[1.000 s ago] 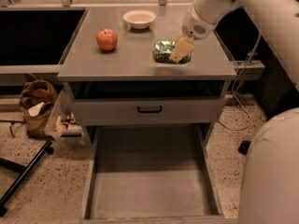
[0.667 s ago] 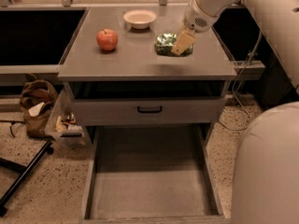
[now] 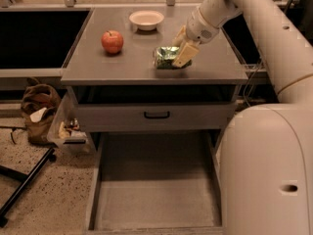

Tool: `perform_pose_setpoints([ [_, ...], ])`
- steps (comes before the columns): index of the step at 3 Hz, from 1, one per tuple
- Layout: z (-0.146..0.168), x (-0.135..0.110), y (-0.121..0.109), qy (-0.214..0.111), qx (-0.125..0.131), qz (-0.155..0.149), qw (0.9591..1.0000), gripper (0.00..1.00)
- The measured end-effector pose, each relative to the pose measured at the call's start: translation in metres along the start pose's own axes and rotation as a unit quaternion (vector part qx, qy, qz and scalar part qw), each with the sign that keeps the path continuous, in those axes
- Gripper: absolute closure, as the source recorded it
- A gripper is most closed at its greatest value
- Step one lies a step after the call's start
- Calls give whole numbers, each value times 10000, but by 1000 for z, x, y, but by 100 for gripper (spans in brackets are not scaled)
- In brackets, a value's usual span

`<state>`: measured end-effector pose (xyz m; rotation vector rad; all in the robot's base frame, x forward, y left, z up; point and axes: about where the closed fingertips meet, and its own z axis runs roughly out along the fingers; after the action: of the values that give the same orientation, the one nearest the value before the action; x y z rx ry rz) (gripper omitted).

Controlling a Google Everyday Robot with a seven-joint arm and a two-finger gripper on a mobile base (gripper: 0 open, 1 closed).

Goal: Pick green can from middle drawer and place on counter

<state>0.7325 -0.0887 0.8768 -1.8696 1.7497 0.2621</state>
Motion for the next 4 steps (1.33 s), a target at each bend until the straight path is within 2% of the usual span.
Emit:
perform_pose_setpoints([
  [1,18,0,4,-258,-278,-341,9987,100],
  [2,19,0,4,-272,-290,-374,9985,82],
  [4,19,0,4,-272,-290,-374,9985,34],
])
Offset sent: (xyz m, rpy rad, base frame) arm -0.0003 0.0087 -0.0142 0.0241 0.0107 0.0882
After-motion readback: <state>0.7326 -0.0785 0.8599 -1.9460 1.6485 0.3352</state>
